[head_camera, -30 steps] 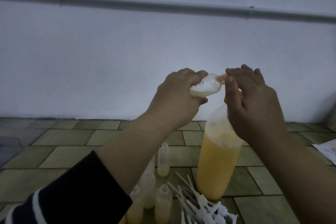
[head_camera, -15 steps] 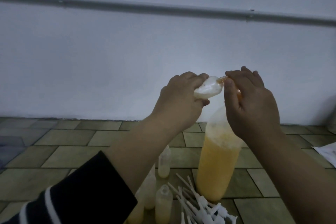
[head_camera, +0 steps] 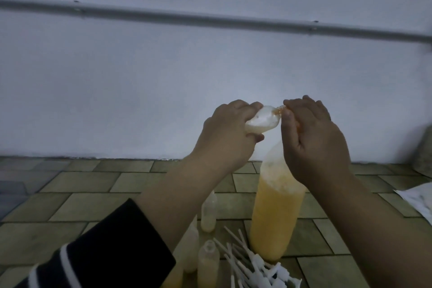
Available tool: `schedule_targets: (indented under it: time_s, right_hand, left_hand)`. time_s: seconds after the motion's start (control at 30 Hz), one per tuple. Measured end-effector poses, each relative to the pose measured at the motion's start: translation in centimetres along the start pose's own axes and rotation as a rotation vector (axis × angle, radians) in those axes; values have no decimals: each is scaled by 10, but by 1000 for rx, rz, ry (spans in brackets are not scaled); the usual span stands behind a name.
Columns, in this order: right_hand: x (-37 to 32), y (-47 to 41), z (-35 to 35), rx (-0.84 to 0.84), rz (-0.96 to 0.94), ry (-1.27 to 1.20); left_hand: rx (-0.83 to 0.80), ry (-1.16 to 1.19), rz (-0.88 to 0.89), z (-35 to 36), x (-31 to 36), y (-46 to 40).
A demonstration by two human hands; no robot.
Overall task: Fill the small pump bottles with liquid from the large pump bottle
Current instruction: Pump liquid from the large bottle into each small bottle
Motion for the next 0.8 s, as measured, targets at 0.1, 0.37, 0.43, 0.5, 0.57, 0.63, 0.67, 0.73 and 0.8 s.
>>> schedule_targets:
  time_s: [0.1,0.37,0.43,0.5,0.57,0.63,0.67,0.73,0.8]
  right_hand:
    - [1,-3,-4,9,-5,-12]
    - [12,9,6,74,0,-85]
    - [12,9,9,56,8,-84]
    - [10,5,9,27,15,-57]
    - [6,-1,6,10,0,-46]
    - [4,-4,0,20,-7,-43]
    - [4,-5,-3,32,-5,-43]
    - [4,-2,-4,54,4,-49]
    - [5,1,-1,68,8,-64]
  left_hand:
    - [23,16,22,-4,3,-3]
    - [-17,66,23,8,1,0]
    - [-25,47,15,8,0,0]
    - [-26,18,9,6,-1,0]
    - [-7,18,17,0,-1,-1]
    - [9,29,27,-5,0,-3]
    - [14,28,31,-5,1,-4]
    - [22,29,37,-3,3,-4]
    - [28,57,28,2,0,-4]
Point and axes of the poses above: each hand's wrist, its own y-axis away from the middle knuckle, its own z-axis out of the palm, x = y × z, the point moved 9 cm from there along -y, towards the middle knuckle, and after that the axes turned 12 degrees about -x, right-handed, at the moved point
